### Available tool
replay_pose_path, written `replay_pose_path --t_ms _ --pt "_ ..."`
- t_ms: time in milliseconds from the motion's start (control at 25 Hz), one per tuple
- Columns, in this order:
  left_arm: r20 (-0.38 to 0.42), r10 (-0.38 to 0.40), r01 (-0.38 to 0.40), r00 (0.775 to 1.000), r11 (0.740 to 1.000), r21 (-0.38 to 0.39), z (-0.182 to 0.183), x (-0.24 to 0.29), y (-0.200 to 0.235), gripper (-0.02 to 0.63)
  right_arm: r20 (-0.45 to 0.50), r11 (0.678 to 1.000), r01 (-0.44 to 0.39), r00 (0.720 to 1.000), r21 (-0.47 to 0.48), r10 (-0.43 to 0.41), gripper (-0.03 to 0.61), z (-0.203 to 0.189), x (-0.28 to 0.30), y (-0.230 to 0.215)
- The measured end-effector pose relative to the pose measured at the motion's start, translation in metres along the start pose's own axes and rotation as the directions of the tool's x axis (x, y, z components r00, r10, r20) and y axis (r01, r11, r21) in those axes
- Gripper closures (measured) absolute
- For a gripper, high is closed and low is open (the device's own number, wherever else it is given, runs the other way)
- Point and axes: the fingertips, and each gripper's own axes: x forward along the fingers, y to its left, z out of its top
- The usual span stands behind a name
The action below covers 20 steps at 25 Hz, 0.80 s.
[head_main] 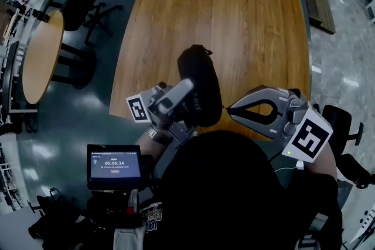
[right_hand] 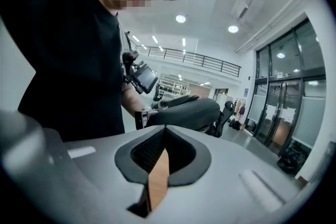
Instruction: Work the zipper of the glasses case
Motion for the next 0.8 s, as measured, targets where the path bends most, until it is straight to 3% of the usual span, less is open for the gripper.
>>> replay_pose_path --t_ms 120,240,360,520,640,720,800 --pt "-0.019 0.031 -0.031 0.999 0.999 0.017 -0.003 0.005 0.003 0.354 -0.038 0.999 0.005 0.999 -0.032 -0.006 0.574 -0.001 -0.006 0.002" --pt "0.035 0.052 -0.052 0.998 0.999 0.002 0.004 0.006 0.008 0.354 -0.026 0.995 0.056 0.998 -0.082 -0.058 0.573 0.002 -0.005 -0.003" --pt "0.051 0.048 -0.051 0.998 0.997 0.057 0.003 0.009 -0.002 0.356 0.014 0.999 0.022 1.000 0.031 -0.022 0.571 0.001 -0.010 0.000" --pt "0.006 -0.009 0.008 1.000 1.000 0.008 -0.002 0.007 -0.008 0.357 0.089 0.996 -0.003 0.996 0.093 -0.005 0.575 0.007 -0.013 0.003" --pt "-0.015 -0.026 0.026 1.000 0.999 -0.028 -0.002 -0.004 0.000 0.353 0.137 0.983 0.021 0.989 0.181 -0.046 0.575 0.003 -0.016 -0.007" --pt "-0.061 -0.030 0.031 0.998 0.999 0.009 -0.007 -0.007 -0.003 0.351 0.172 0.977 0.036 0.982 0.212 -0.074 0.575 0.007 -0.020 -0.014" --pt "-0.161 -0.017 0.031 0.987 0.996 0.081 -0.021 -0.003 -0.006 0.351 0.187 0.978 0.041 0.979 0.206 -0.081 0.575 0.010 -0.022 -0.018"
